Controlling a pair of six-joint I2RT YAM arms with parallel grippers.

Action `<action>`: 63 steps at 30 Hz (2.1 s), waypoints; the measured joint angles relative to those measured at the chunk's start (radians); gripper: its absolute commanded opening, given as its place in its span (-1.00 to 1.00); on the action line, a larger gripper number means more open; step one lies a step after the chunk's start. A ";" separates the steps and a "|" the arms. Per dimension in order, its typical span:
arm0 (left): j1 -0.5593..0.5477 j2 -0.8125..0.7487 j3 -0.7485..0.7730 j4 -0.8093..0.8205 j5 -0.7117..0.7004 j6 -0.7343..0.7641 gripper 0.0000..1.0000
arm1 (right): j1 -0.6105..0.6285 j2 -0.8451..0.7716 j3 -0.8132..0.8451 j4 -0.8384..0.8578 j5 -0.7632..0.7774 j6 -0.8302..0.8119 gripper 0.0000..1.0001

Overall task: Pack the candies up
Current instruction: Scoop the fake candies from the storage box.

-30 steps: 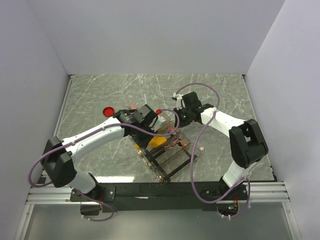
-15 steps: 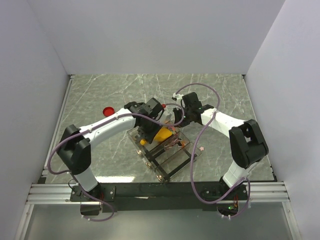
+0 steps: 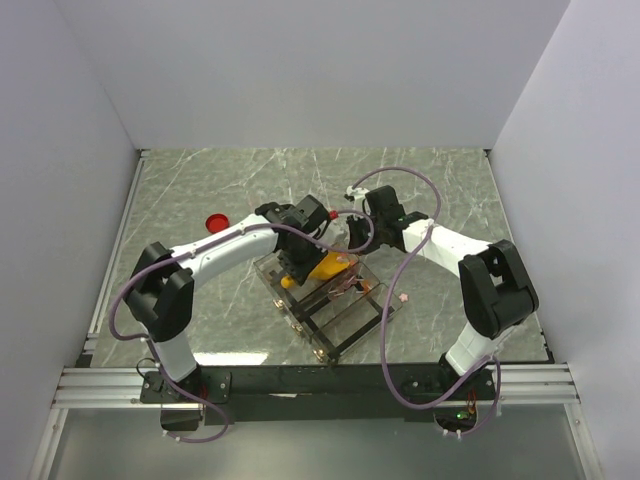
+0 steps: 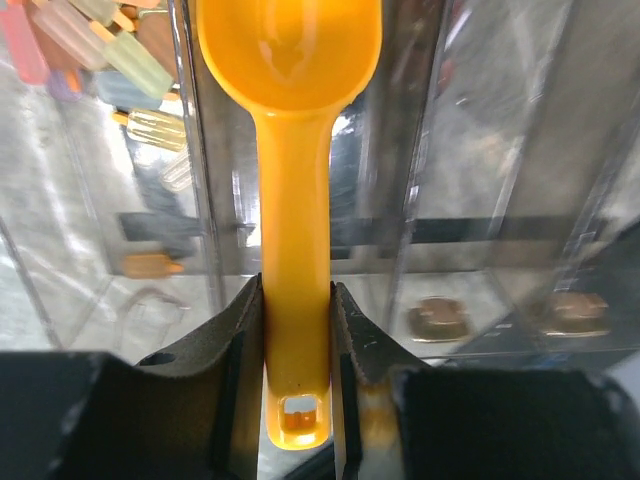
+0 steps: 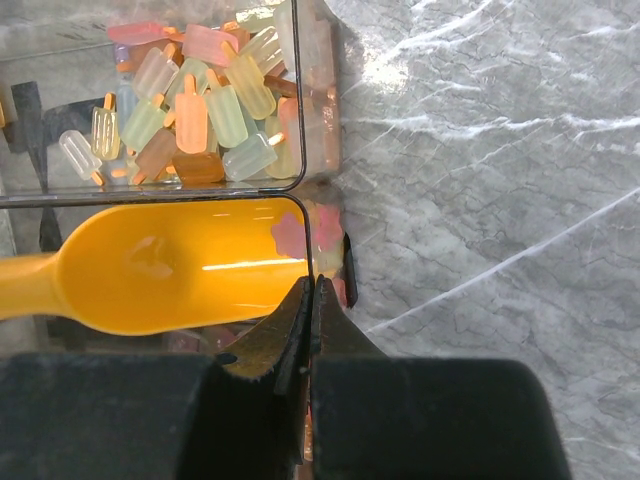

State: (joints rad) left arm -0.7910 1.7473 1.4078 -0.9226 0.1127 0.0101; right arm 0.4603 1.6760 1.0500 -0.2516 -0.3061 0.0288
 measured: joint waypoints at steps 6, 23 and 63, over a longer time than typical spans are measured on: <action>-0.036 -0.016 -0.051 0.033 -0.089 0.171 -0.99 | 0.000 -0.008 -0.013 0.017 0.001 0.000 -1.00; -0.076 -0.102 -0.138 0.074 -0.332 0.443 -0.99 | 0.000 -0.008 -0.030 0.080 -0.004 0.008 -1.00; -0.147 -0.028 -0.076 0.053 -0.295 0.369 -0.99 | 0.002 -0.005 -0.045 0.114 -0.032 -0.024 -1.00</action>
State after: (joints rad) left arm -0.9379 1.7195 1.3323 -0.8696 -0.1822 0.3790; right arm 0.4622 1.6707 1.0054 -0.1371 -0.3386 0.0051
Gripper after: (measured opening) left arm 0.293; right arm 0.009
